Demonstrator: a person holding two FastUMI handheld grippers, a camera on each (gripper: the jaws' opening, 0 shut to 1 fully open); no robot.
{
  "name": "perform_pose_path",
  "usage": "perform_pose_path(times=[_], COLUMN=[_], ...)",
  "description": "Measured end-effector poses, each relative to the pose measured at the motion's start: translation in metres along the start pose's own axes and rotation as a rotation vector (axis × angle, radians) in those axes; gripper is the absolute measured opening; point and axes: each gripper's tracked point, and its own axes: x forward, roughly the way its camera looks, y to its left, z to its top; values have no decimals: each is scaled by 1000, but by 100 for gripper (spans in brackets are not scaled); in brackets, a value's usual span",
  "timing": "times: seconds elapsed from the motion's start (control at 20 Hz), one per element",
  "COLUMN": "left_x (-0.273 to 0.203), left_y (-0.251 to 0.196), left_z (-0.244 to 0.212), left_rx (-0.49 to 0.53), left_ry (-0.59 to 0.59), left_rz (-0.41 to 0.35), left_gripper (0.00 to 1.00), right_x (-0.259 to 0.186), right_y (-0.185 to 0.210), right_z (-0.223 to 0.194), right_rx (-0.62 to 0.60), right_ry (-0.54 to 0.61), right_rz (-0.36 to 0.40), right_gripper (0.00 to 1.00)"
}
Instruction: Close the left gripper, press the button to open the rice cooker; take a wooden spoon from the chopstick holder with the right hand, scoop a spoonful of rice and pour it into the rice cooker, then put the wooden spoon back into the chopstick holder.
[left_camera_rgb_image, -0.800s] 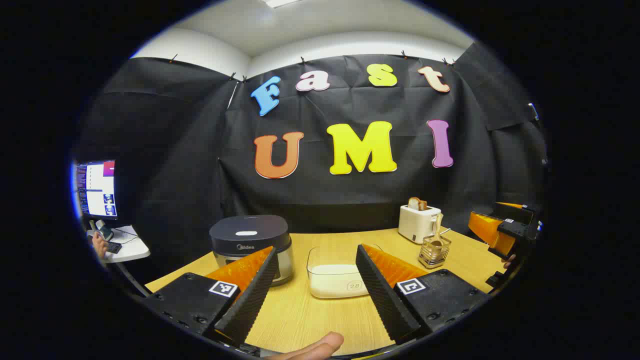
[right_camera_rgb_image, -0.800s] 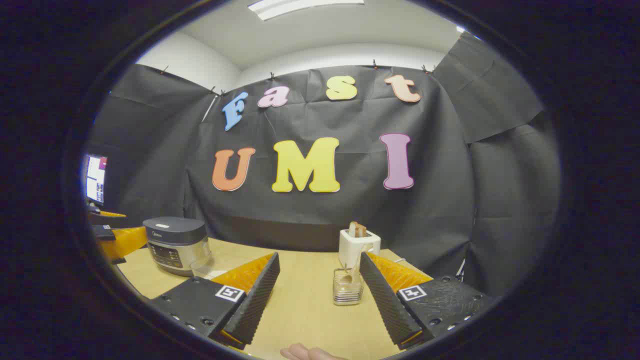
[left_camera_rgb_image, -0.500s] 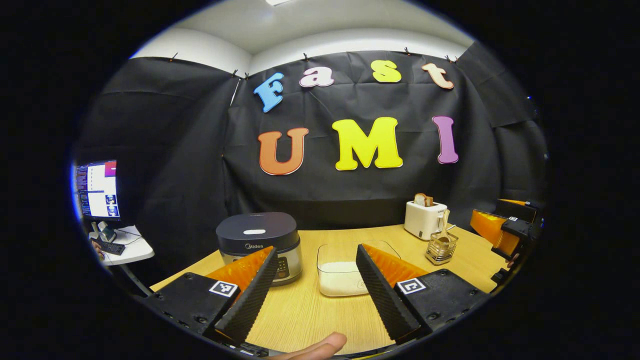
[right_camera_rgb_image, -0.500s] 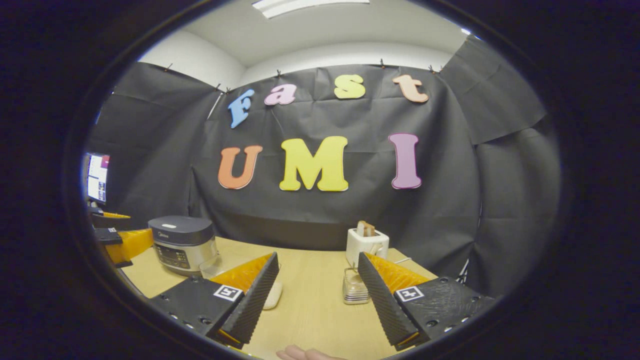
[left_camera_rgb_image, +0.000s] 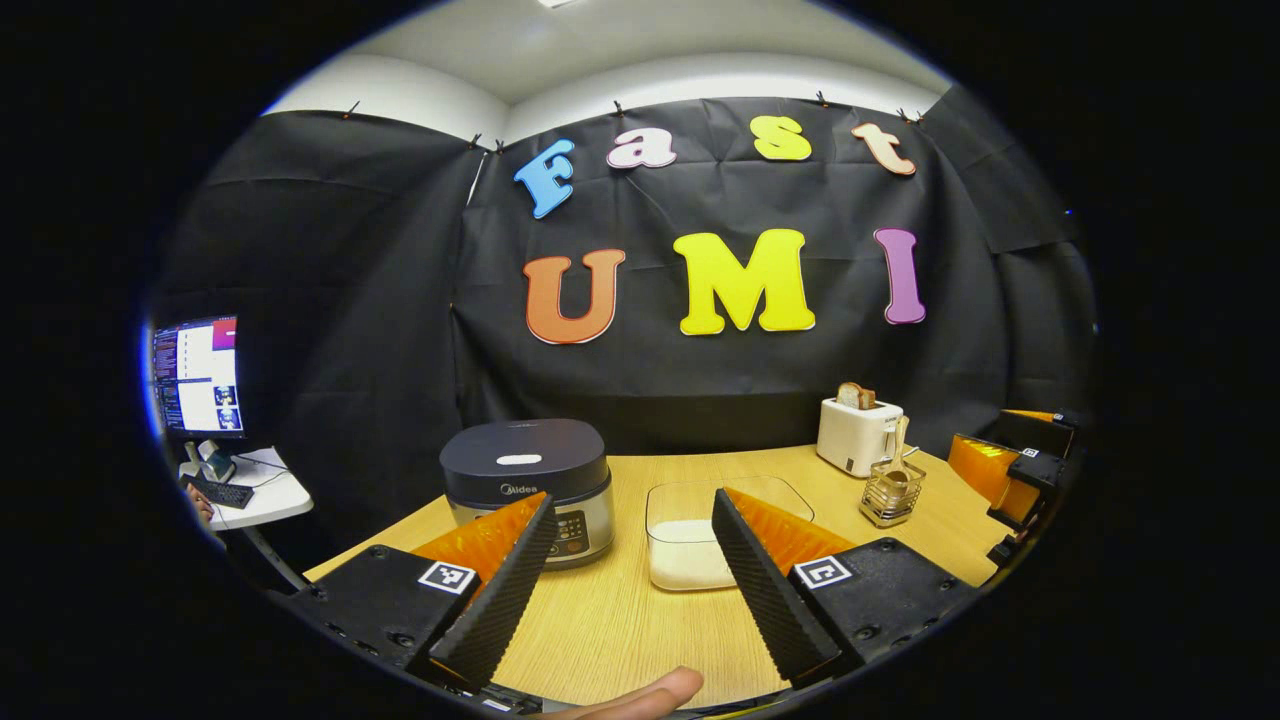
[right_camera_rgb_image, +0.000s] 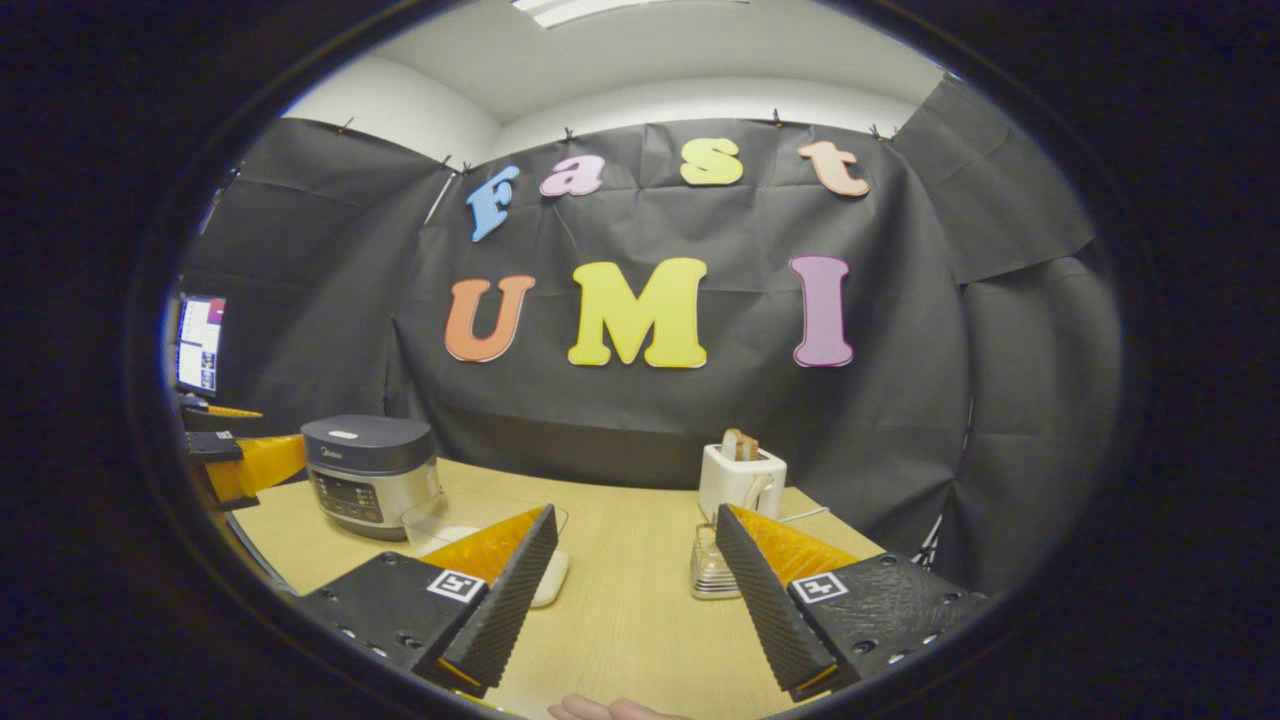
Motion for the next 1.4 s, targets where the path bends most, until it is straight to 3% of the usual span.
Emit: perform_pose_path(times=[0.15, 0.2, 1.25, 1.4], left_x=[3, 3, 24, 32], left_y=[-2, -1, -2, 17], left_z=[0, -2, -14, -7], left_rx=[-6, -7, -12, -27], left_ry=[8, 10, 26, -2], left_rz=[-6, -7, 20, 73], left_gripper=[95, 99, 99, 100], right_x=[3, 3, 34, 39], right_y=[-7, -9, -55, -58], right_z=[-7, -9, -44, -49], right_rx=[18, 19, 102, 110], right_ry=[14, 20, 95, 105], right_rz=[-9, -11, -54, -43], right_gripper=[95, 97, 95, 95])
